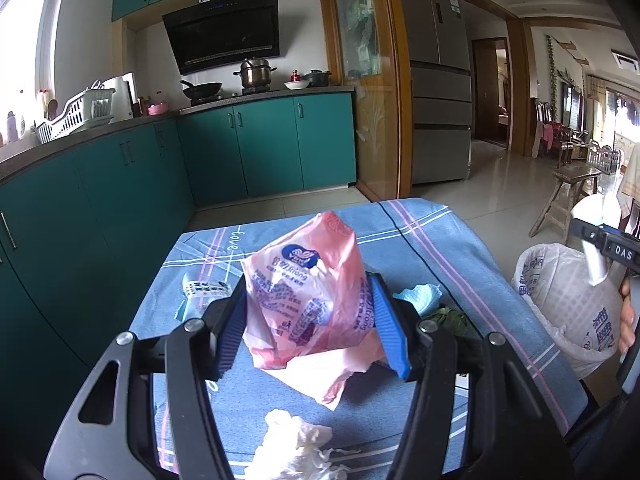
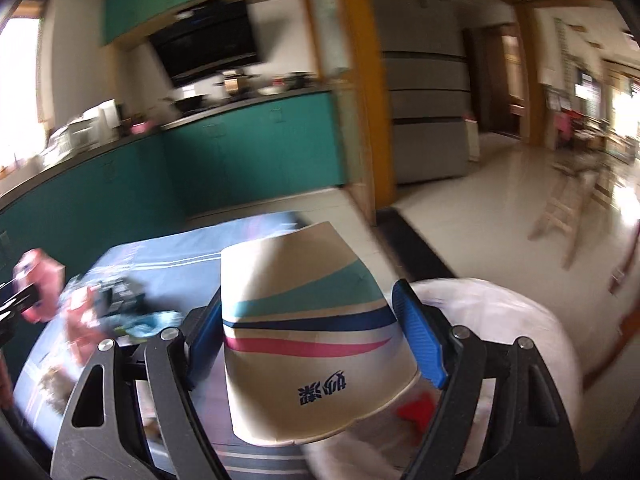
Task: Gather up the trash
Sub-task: 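Lift both items over the wastebasket and open both tools to drop them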
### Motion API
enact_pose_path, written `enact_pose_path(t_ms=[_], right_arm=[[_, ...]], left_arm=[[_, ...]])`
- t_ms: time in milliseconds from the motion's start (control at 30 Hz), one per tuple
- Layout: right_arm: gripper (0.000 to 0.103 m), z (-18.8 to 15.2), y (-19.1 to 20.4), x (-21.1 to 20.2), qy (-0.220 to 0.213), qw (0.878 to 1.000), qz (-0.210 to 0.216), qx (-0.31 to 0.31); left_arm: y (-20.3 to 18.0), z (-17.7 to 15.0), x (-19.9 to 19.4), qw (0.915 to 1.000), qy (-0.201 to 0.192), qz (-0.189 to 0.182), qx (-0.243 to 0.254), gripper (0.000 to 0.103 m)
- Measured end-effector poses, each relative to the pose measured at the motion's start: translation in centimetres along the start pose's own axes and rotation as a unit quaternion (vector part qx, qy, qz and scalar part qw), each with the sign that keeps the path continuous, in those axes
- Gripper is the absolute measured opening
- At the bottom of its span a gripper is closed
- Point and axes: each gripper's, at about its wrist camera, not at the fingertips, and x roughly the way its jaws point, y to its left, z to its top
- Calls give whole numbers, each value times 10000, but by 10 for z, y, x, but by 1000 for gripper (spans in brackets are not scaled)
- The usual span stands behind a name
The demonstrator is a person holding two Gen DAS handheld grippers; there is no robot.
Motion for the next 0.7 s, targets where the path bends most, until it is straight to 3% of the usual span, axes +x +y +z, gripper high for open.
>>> enact_pose_path(t_ms=[100, 233, 400, 700], right_arm=[[78, -4, -35, -5, -2, 9978, -523, 399], [78, -13, -65, -6, 191, 9933, -877, 733], [78, -35, -76, 16, 1006, 9832, -1361, 682], [79, -36, -79, 10, 962, 9855, -1051, 920]], left_arm=[[-12, 0, 2, 9999, 30, -84, 95, 59], [-31, 1, 4, 9997, 76, -206, 141, 59], [-73, 10, 5, 9974, 98, -652, 285, 59], [-174, 3, 15, 9854, 270, -1395, 942, 59]])
